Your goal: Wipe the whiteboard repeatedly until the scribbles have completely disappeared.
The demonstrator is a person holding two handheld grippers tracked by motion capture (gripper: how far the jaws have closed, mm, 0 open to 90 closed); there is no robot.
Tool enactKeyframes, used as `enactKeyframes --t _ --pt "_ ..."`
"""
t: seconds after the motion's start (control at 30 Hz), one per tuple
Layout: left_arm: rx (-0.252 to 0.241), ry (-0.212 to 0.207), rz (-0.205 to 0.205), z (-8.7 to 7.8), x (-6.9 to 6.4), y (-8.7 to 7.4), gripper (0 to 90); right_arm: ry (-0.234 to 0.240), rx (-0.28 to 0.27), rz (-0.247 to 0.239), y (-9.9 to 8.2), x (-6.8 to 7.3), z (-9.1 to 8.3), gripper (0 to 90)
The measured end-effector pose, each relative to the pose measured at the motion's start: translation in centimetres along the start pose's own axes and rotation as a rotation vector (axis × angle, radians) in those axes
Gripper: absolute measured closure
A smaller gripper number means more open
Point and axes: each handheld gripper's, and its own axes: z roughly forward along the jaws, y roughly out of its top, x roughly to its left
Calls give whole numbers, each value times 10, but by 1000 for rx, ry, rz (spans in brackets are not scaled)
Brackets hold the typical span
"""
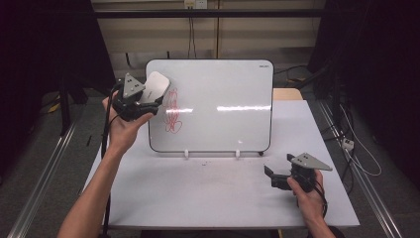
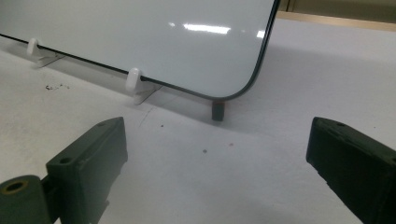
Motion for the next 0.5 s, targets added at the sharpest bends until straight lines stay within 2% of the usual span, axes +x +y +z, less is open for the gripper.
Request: enactKeyframes --t 0.03,0.1,0.13,0.5 --pt "4 -8 0 -1 -1 -2 312 -1 0 -1 0 0 0 54" --pt "-28 -6 -32 -1 -3 -5 312 -1 0 2 0 0 1 54" --pt "-6 -12 -12 -3 -2 -5 312 -1 -1 1 1 0 1 54" --pt "-1 -13 -10 -4 -12 -12 312 -5 4 9 1 0 3 54"
